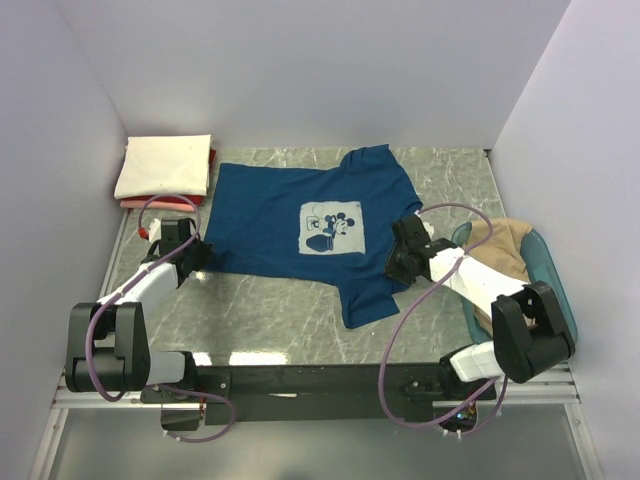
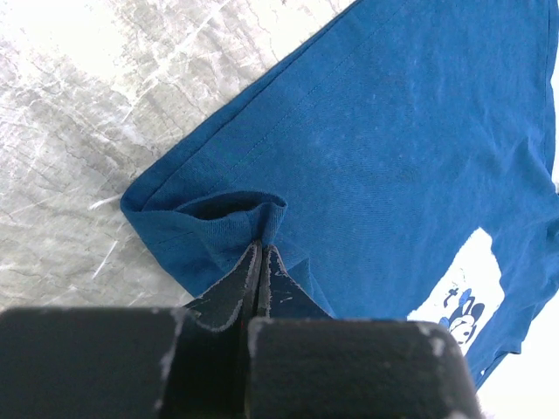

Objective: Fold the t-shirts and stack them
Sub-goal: Flatten the tshirt out

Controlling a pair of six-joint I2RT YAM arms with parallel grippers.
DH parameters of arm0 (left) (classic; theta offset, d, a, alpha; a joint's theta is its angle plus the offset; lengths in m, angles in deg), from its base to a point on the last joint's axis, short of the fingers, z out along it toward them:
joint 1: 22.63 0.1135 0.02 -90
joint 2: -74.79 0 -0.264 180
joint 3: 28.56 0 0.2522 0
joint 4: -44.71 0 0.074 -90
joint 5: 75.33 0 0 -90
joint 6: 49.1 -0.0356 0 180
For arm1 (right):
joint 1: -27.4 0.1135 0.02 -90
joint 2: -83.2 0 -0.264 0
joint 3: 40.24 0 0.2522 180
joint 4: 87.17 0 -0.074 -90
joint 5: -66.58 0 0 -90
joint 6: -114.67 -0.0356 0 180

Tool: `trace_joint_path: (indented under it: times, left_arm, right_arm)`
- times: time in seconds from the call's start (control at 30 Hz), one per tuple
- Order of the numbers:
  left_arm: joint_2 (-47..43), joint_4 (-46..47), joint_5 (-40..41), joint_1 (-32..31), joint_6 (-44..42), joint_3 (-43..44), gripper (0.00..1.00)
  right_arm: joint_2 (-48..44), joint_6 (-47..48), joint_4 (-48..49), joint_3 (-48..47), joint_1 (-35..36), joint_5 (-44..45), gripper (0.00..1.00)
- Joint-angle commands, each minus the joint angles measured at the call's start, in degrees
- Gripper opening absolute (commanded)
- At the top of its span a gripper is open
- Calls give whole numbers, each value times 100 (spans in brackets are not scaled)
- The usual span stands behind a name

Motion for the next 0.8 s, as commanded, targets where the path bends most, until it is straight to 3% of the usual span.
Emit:
trace_joint_path:
  times: [0.0,0.03,0.17,0.33,0.47,0.77]
  left_arm:
    - [-86,192,-40,-12,-107,35,0]
    - [-87,192,-40,-12,-107,35,0]
    - [-95,174,-40,-12,-98,26,0]
    - [-139,157,-5,-12,-98,44,0]
    - [-139,157,-5,-3,-81,35,0]
    - [-122,148,-5,-3,-72,35,0]
  right_arm:
    - [-368,203,21,-308,-75,100,45]
    - [-492,177,-136,-299,-92,153,52]
    - [-1439,-51,-524,-36,-110,303,55]
    - [-2320,-596,-788,895,-110,110,45]
    - [-2883,-799,-691,1528,-119,-49,44]
    - [-2384,-562,-411,1749,-110,-31,44]
